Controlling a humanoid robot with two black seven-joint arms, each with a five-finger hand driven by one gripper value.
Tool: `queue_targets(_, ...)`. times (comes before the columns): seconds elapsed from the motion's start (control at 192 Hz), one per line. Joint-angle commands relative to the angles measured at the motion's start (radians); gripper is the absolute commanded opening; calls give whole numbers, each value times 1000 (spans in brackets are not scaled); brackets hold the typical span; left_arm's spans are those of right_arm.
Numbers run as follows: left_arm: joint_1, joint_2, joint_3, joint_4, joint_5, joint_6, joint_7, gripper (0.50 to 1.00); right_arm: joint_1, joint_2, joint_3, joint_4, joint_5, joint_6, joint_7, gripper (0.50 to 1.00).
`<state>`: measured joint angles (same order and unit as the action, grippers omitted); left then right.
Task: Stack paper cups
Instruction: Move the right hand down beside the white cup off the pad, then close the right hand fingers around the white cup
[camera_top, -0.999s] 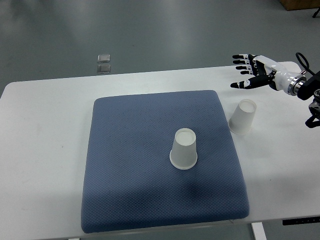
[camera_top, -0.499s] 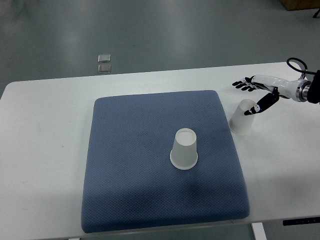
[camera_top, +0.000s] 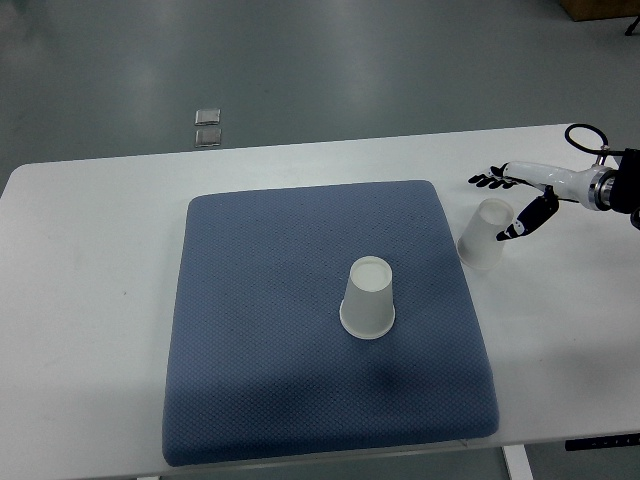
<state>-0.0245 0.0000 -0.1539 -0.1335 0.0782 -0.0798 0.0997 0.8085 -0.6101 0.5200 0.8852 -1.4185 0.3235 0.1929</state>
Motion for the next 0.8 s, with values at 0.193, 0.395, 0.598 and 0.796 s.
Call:
queue_targets(0.193, 0, 0, 1, 0, 0, 0, 0, 1000, 0, 6, -46, 0, -51, -57, 5, 870)
queue_targets(0.395, 0, 0, -1, 0, 0, 0, 0, 1000, 12, 10, -81, -3, -66, -86, 7, 795)
queue_targets(0.598, 0, 0, -1, 0, 0, 0, 0, 1000, 12, 13, -87, -9, -68, -89, 7, 766)
queue_targets(0.796, 0, 0, 1, 0, 0, 0, 0, 1000, 14, 13, -89, -12, -68, -89, 7, 693)
